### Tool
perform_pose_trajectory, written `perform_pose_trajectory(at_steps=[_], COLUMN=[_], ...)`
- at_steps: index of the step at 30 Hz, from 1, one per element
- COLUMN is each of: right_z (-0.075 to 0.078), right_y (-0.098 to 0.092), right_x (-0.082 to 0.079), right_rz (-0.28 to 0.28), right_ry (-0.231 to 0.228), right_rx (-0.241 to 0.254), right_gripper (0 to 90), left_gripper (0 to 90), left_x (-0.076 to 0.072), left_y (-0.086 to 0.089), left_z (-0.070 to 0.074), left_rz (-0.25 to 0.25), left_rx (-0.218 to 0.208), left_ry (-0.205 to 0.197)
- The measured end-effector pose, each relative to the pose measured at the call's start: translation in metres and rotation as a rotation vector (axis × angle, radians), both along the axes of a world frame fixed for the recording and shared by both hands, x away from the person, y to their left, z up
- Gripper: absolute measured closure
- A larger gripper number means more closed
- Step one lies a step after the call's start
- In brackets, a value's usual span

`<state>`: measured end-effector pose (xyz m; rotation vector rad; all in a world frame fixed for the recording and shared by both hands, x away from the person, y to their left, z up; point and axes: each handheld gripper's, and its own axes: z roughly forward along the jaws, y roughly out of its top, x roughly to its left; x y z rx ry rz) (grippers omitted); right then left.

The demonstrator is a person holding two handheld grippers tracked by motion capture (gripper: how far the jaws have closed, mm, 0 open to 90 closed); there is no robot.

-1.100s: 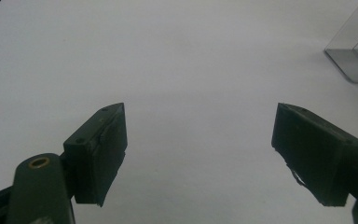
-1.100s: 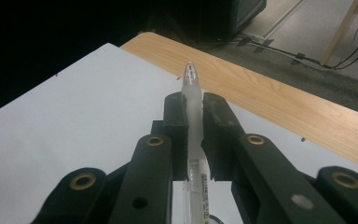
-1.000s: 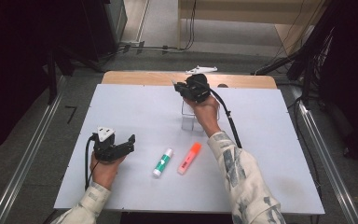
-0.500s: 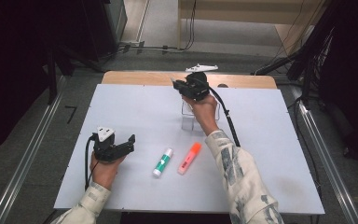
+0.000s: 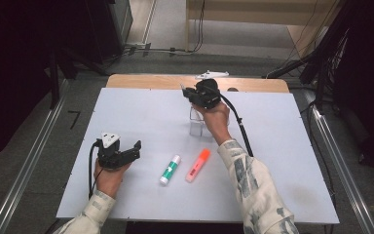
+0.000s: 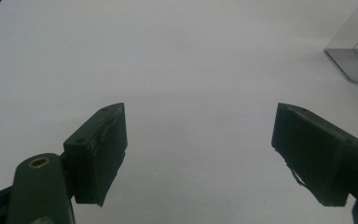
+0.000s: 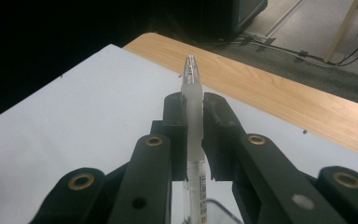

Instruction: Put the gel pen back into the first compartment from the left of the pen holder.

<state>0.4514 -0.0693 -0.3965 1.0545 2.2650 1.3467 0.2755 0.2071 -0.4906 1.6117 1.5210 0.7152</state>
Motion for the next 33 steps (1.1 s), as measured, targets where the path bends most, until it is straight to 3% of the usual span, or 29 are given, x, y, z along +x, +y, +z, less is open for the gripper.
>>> perform_pose_trajectory(at_steps=[16,33], right_z=[-0.012,-0.024], right_y=[-0.024,-0.033], right_x=[-0.028,-0.032], right_rz=[0.001,-0.013], right_ry=[-0.004,0.009], right_rx=[-0.020,-0.033], right_gripper=[77.8,73.7], left_gripper=[18.0,18.0], left_x=[0.000,0.000], left_y=[-0.002,-0.002], left_z=[-0.001,-0.001], left_rz=[0.002,0.000], left_rx=[0.009,0.011], left_ry=[0.003,0.004])
